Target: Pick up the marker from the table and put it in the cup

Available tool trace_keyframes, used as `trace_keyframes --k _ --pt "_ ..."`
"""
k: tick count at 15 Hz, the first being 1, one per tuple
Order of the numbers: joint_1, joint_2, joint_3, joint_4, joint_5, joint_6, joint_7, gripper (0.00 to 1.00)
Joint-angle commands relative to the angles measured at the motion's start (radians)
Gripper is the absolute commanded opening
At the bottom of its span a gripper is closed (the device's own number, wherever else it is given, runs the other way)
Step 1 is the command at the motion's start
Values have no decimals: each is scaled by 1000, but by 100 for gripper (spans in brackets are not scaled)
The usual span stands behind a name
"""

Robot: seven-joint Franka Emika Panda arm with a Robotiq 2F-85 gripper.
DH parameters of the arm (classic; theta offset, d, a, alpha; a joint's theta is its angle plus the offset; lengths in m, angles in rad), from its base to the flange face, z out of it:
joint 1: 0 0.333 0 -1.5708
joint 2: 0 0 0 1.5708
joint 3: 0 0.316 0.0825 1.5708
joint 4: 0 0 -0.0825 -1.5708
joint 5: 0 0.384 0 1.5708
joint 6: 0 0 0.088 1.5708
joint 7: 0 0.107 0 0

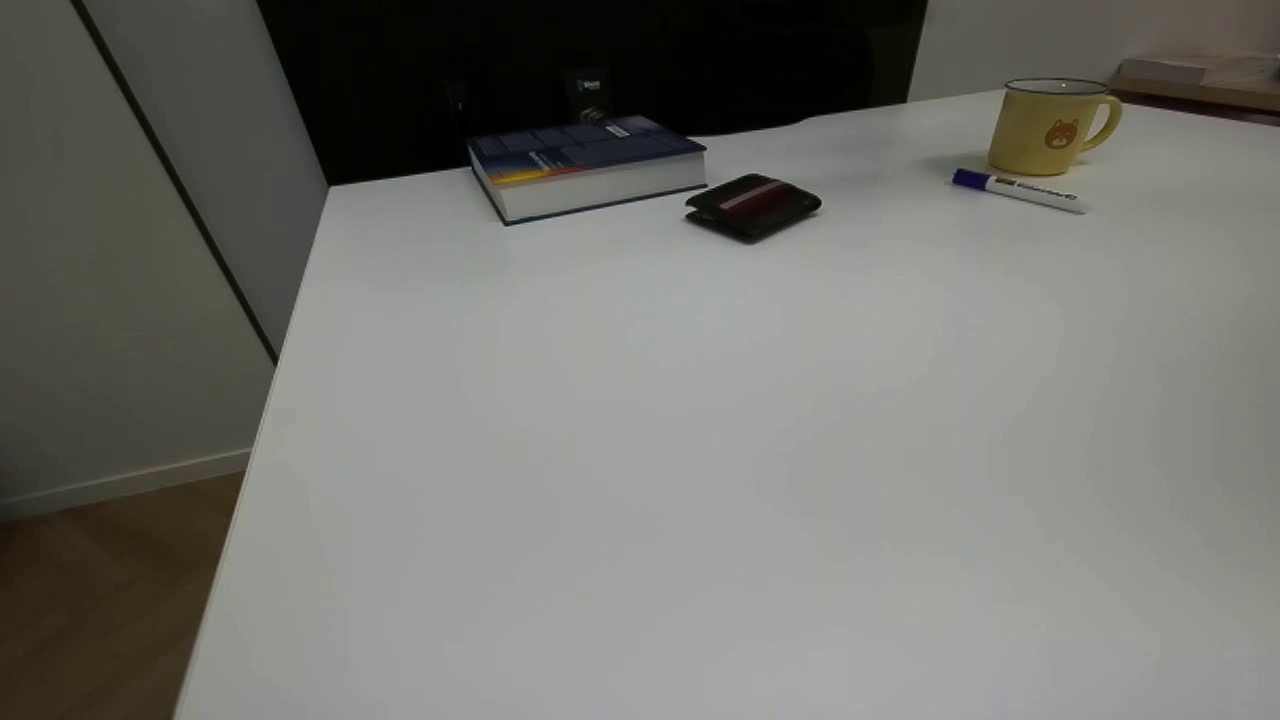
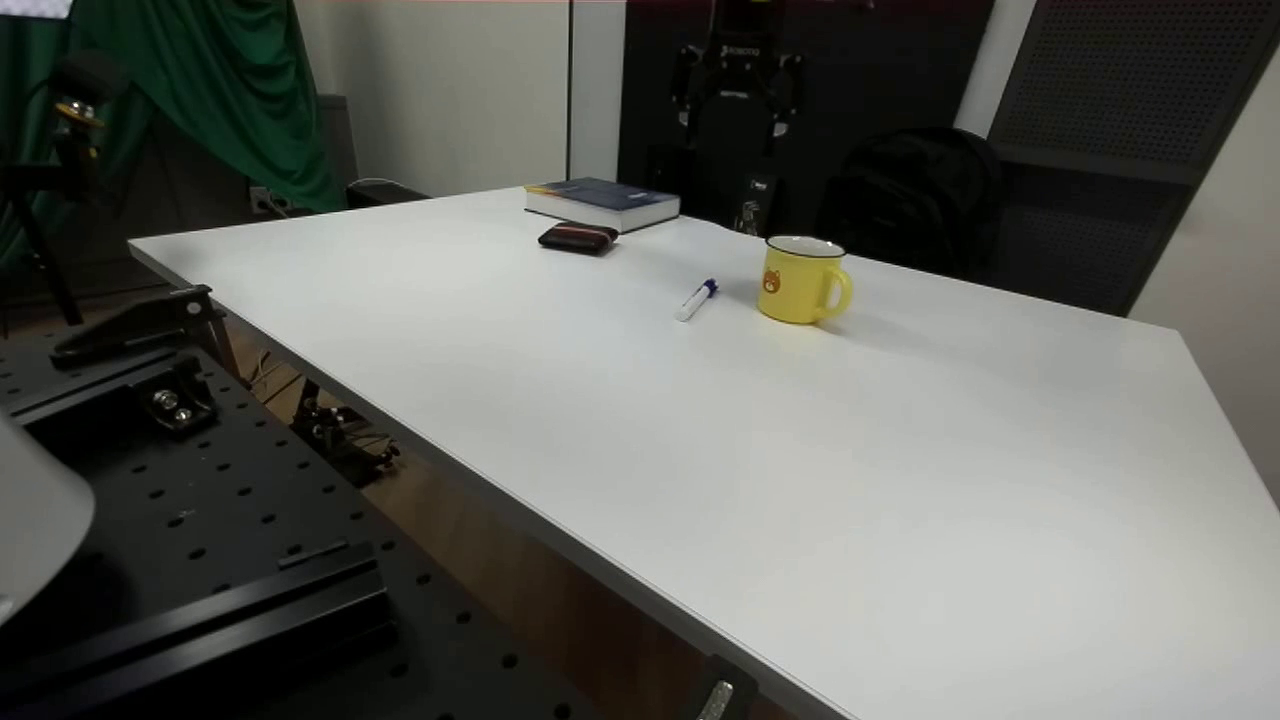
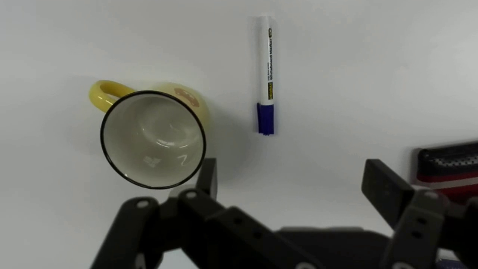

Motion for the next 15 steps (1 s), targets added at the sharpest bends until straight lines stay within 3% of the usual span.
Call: trace_keyframes --k 1,7,15 --pt "-24 41 16 -13 24 71 -3 100" --pt "-27 118 16 -29 10 183 -14 100" --pt "-17 183 16 -31 -25 191 -24 100"
